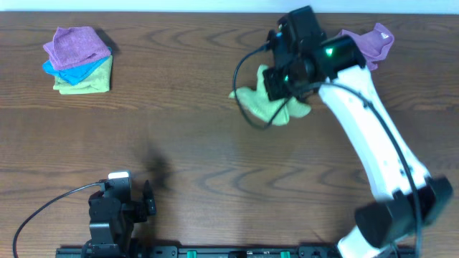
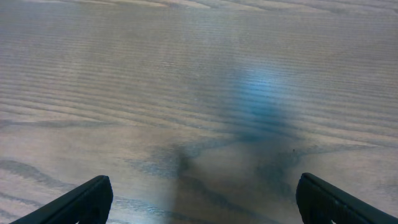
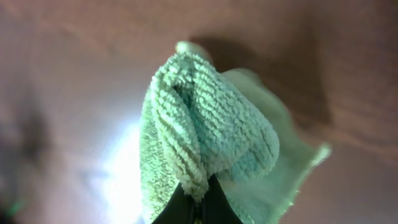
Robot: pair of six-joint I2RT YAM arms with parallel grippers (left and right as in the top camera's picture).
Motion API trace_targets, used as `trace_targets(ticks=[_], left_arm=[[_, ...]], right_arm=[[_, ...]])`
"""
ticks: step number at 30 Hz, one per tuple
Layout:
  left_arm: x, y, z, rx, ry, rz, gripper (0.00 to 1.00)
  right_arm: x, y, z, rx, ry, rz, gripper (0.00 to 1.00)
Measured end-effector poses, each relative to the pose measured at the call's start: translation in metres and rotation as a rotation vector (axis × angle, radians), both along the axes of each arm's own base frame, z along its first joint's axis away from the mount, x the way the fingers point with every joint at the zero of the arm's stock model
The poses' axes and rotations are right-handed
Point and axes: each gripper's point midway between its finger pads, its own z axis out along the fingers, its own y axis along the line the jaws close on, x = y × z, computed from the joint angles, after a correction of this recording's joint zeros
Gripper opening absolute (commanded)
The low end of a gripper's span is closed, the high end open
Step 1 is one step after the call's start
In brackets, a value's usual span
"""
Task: Fold the cloth
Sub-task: 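Drag the green cloth left toward table center with the right gripper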
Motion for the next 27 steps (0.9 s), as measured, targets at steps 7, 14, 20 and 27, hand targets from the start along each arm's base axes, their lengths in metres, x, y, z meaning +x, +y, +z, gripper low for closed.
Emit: trace_targets(ticks=[7,14,20,27], left_arm=[[0.0,0.0,0.0,0.0,0.0,0.0,0.95],[0.0,0.0,0.0,0.0,0.0,0.0,0.95],[0.0,0.0,0.0,0.0,0.0,0.0,0.95],[0.0,0.0,0.0,0.0,0.0,0.0,0.95]], right_arm=[[-0.068,-0.013,0.025,-0.065,0.087,0.011,0.02],[-0.047,0.004,-0.018,-0.053,0.052,0.008,0.01],[-0.011,0.022,-0.091,-0.038,0.012,-0.002,0.02],[0.09,0.026,-0.15,-0.039,-0.181,-0.099,0.02]])
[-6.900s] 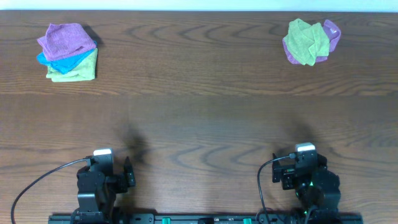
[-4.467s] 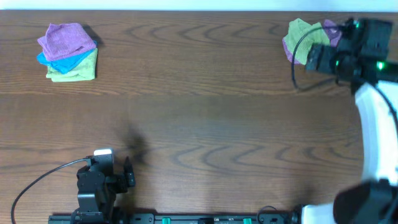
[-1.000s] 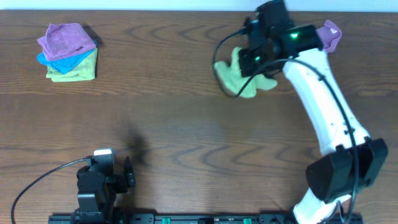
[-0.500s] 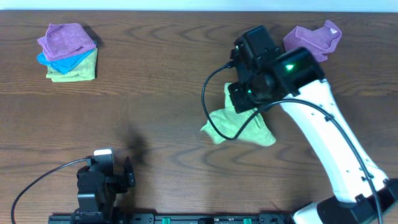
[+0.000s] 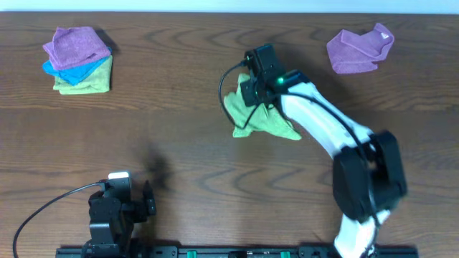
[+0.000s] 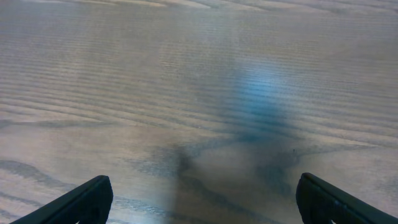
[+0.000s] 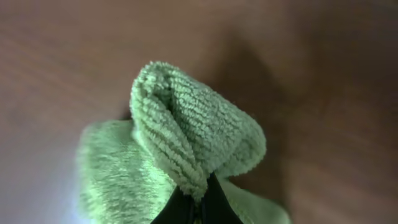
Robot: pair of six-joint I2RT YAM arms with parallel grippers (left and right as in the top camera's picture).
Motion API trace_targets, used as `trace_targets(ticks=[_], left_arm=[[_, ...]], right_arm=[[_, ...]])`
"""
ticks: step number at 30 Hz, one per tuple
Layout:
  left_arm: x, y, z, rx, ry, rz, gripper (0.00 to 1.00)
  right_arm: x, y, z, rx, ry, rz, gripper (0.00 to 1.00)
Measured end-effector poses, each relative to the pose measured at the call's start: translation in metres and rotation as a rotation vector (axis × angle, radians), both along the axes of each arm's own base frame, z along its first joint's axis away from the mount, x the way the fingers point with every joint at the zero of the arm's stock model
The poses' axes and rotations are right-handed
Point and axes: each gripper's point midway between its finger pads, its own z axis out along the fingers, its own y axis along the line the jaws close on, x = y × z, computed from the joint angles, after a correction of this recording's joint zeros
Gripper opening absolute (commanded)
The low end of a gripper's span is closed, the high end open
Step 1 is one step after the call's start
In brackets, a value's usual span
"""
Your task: Fold the cloth
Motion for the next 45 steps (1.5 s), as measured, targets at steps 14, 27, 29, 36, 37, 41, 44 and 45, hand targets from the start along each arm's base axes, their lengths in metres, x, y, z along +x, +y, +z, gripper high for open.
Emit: trace_targets(ticks=[14,27,29,36,37,41,44,45], left_arm=[[0.0,0.0,0.0,0.0,0.0,0.0,0.95],[0.006,-0.034,-0.002,-0.118,-0.022,-0.156,0.95],[0.006,-0.048,0.0,-0.168,-0.03,-0.221,0.95],[0.011,-0.066,0.014,-0.234,-0.087,-0.308,0.95],[0.011,-0.066,0.015,-0.241,-0.089,-0.306,0.95],[0.013,-0.066,0.016,-0.275,-0.094,-0.282,0.95],[0.013,-0.066,0.017,-0.323,-0.091,-0.248,0.95],[0.013,-0.066,0.017,-0.34,-0.088,-0.235,0.95]], right_arm=[[0.097,-0.086,0.031,-0.186,-0.215,-0.249,0.99],[0.004,-0.099,0.116,-0.105,0.093,-0.258,0.99],[-0.016,-0.107,0.11,-0.034,0.212,-0.258,0.99],[-0.048,-0.136,0.078,0.135,0.445,-0.261,0.99],[-0.054,-0.139,0.069,0.16,0.478,-0.256,0.99],[-0.07,-0.139,0.032,0.251,0.564,-0.236,0.99],[-0.081,-0.13,0.006,0.318,0.603,-0.214,0.98],[-0.083,-0.127,0.001,0.334,0.605,-0.206,0.97]])
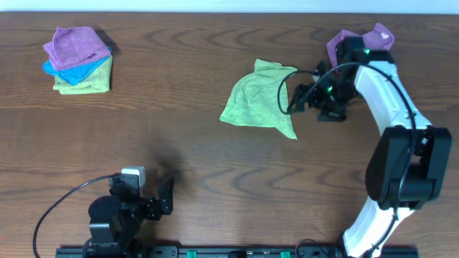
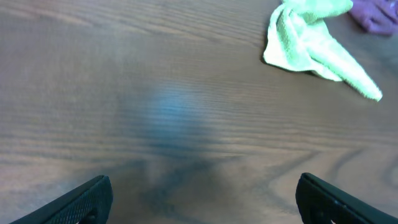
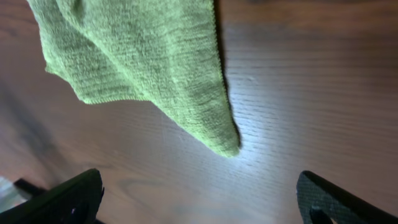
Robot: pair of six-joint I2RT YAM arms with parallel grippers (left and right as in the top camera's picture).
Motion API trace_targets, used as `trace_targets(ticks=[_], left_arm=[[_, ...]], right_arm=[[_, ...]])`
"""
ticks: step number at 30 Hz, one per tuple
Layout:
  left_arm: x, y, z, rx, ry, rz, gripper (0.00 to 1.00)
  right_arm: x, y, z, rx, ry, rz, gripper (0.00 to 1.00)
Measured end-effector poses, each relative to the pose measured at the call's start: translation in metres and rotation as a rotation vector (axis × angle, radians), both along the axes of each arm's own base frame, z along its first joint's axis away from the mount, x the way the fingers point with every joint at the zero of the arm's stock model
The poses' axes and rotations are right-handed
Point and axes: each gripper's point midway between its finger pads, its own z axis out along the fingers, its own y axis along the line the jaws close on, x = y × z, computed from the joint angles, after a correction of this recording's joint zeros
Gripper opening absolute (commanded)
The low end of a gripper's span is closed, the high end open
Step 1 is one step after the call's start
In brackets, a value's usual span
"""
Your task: Fold the cloth
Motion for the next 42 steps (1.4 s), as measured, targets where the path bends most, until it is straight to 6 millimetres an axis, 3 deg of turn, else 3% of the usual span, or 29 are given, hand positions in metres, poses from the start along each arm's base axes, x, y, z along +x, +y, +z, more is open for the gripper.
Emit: trace_targets(ticks=[9,15,23,33,38,40,42], left_arm=[[0.0,-0.002,0.002,-0.186,0.059,0.101,0.95],[0.001,-0.009,0.007,-0.247,0.062,0.088,0.95],[0.0,-0.01,0.007,-0.259,0.067,0.087,0.95],[-0.01,-0.01,-0.009,-0.258,0.149,0.099,0.95],[-0.01,-0.01,-0.009,-0.257,0.149,0.1,0.95],[-0.01,-0.01,-0.009,-0.257,0.149,0.1,0.95],[-0.01,-0.01,-0.009,-0.257,0.15,0.1,0.95]], right_arm=[[-0.003,0.013,-0.029,0.066,-0.024,-0.012,0.75],[-0.004,0.019,-0.043,0.072,-0.034,-0.03,0.74],[0.008,0.025,-0.042,0.076,-0.079,-0.041,0.71],[0.008,0.035,-0.051,0.075,-0.063,-0.038,0.56],[0.007,0.036,-0.055,0.061,-0.056,-0.032,0.52],[0.006,0.036,-0.055,0.052,-0.057,-0.03,0.44],[0.007,0.034,-0.057,0.037,-0.059,-0.029,0.28]])
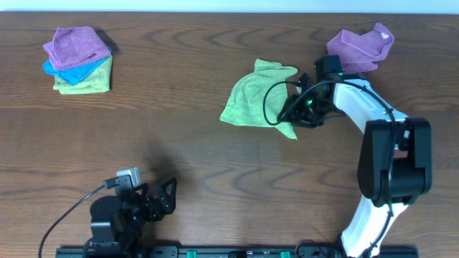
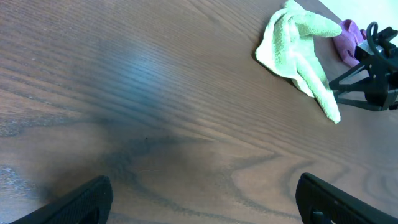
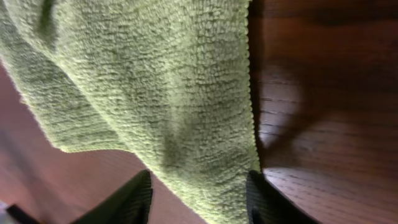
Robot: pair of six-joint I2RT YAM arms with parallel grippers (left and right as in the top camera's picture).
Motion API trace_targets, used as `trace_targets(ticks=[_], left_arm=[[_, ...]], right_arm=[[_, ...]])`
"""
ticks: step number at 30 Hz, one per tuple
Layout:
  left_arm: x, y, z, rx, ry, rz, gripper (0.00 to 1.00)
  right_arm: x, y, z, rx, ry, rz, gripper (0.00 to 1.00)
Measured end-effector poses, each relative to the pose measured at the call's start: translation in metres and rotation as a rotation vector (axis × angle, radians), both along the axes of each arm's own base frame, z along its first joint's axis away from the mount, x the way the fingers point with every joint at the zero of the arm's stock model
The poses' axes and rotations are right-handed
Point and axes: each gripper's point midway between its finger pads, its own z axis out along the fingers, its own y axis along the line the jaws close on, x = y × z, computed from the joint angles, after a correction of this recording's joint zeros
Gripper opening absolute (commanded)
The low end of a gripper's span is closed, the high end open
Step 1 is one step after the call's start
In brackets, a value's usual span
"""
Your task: Fold the cloth
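Observation:
A crumpled green cloth lies spread on the wooden table, right of centre; it also shows as the green cloth in the left wrist view. My right gripper is low at its right corner, open, its fingers straddling the pointed tip of the cloth. Down at the table's front left, my left gripper stands open over bare wood, far from the cloth.
A stack of folded cloths, purple over blue over green, sits at the far left. A crumpled purple cloth lies at the far right, just behind the right arm.
My right gripper has come left and down from beside the cloth onto its right corner, jaws narrower but open around the tip. The left wrist has turned more toward the cloth.
My right gripper held the bunched green cloth shut near the table's far right, then carried it left of there. By the last moment it had let go, the cloth lying spread, the gripper wide open to its right. Now it straddles the cloth's corner.

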Motion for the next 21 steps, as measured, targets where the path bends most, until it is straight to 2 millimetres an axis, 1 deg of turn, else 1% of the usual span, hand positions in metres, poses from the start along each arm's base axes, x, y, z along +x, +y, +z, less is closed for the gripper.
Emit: trace_targets(ticks=[1,2,3,8,13,17,19,20,21], left_arm=[[0.0,0.0,0.0,0.0,0.0,0.0,0.95],[0.0,0.0,0.0,-0.001,0.001,0.001,0.95],[0.0,0.0,0.0,-0.007,0.004,0.005,0.95],[-0.001,-0.002,0.0,-0.064,0.028,0.033,0.95],[-0.003,-0.009,0.002,-0.117,0.044,0.016,0.95],[-0.004,-0.012,0.002,-0.163,0.066,0.023,0.96],[-0.006,-0.014,0.0,-0.184,0.095,0.025,0.96],[-0.007,-0.016,-0.004,-0.197,0.127,0.022,0.96],[-0.008,-0.017,-0.006,-0.204,0.151,0.022,0.96]], right_arm=[[0.0,-0.001,-0.001,-0.009,-0.002,0.001,0.18],[0.0,-0.003,-0.002,-0.023,0.0,-0.004,0.03],[0.001,-0.004,-0.003,-0.036,-0.002,-0.004,0.01],[0.001,-0.011,-0.008,-0.08,0.003,-0.013,0.02],[-0.006,-0.018,-0.013,-0.114,0.037,-0.02,0.01],[-0.009,-0.033,-0.017,-0.179,0.057,-0.044,0.02],[-0.007,-0.045,-0.015,-0.227,0.05,-0.064,0.01],[-0.004,-0.056,-0.012,-0.266,0.032,-0.082,0.01],[-0.001,-0.061,-0.009,-0.285,0.016,-0.092,0.02]])
